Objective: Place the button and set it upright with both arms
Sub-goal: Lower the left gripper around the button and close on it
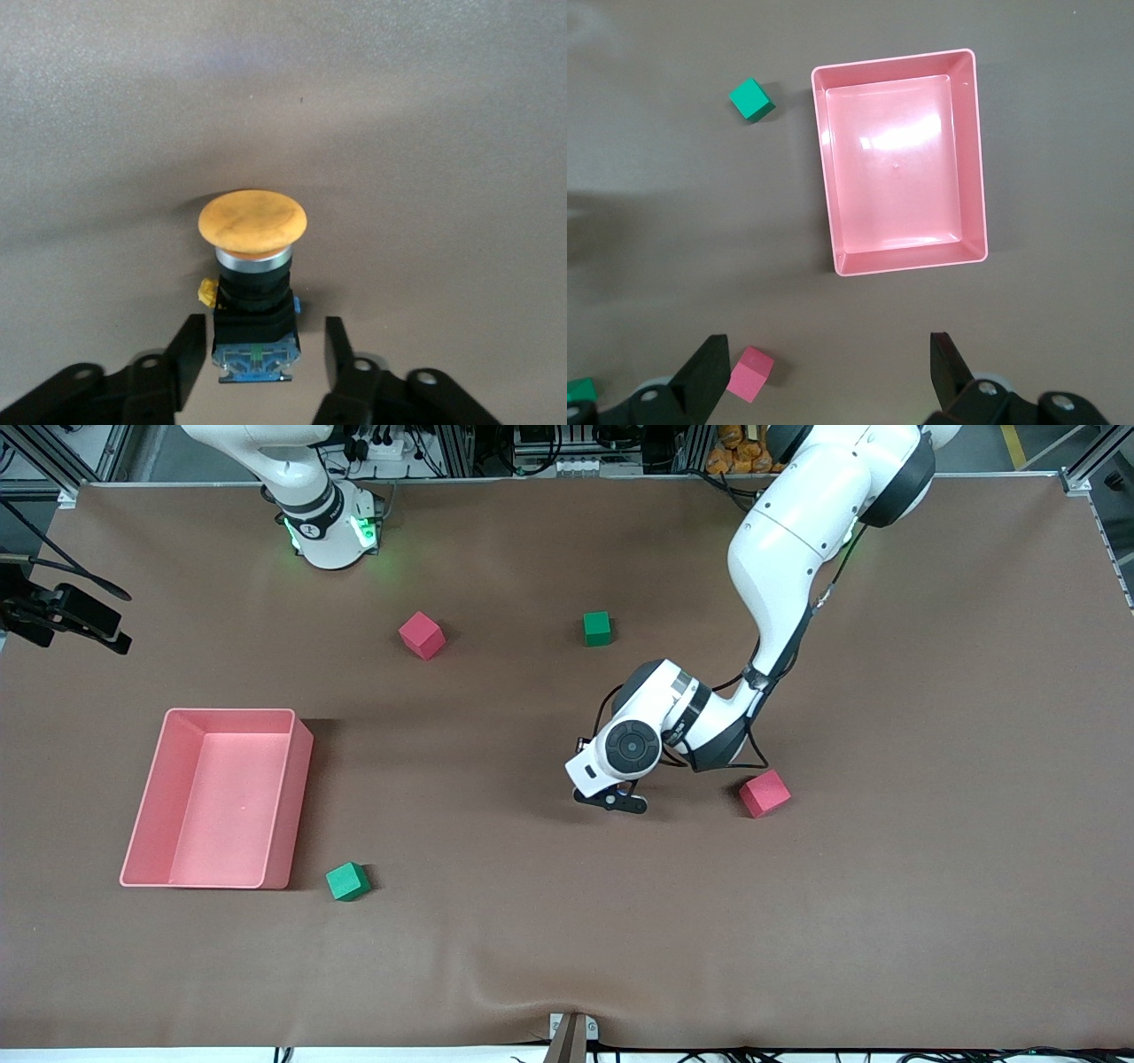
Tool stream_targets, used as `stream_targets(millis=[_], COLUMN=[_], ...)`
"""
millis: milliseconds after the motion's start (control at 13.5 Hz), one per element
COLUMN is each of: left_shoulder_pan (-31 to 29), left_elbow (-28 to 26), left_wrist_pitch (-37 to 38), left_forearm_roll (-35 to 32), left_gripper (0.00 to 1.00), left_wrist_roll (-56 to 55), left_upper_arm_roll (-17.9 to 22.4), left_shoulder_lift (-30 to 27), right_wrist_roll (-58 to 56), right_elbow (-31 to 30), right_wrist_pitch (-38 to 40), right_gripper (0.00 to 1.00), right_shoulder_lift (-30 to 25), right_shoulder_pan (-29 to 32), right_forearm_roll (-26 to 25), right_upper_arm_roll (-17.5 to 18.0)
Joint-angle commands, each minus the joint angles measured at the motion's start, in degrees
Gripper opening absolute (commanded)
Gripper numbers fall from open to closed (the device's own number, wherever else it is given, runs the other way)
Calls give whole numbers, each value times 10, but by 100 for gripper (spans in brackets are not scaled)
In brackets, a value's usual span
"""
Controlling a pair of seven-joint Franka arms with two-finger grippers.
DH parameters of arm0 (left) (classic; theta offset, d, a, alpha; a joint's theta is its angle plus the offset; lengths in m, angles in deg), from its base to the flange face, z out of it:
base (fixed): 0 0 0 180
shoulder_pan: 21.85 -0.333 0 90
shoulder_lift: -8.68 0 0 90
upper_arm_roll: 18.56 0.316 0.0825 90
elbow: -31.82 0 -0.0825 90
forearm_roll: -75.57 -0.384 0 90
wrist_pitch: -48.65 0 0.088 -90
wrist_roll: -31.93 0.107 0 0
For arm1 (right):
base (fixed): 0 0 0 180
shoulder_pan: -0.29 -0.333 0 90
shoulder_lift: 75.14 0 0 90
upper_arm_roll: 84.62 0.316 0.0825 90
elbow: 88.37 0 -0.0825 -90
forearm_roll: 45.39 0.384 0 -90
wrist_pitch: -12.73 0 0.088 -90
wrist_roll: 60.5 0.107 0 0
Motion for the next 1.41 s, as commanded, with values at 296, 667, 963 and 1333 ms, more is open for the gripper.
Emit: stream_targets(millis=[296,667,963,1333], left_shoulder_pan=[16,16,23,64], left_elbow=[18,18,19,19], left_wrist_pitch=[13,13,13,3], left_forearm_roll=[-11,-13,-15,-67], left_gripper=[38,0,0,0], left_wrist_roll=[-12,-13,-71,-251], left_upper_arm_roll=[23,24,25,26], left_shoulder_lift=[13,12,-4,-41], right_wrist_roll=[-5,-6,-5,-5], right_elbow=[-2,-2,-2,-2], right_wrist_pitch=[1,3,5,5], right_gripper=[100,100,100,100], right_shoulder_lift=[-9,-9,-8,-8], right_shoulder_pan=[-3,-1,1,3], right_forearm_roll=[9,9,9,9], right_upper_arm_roll=[-5,-5,-6,-6])
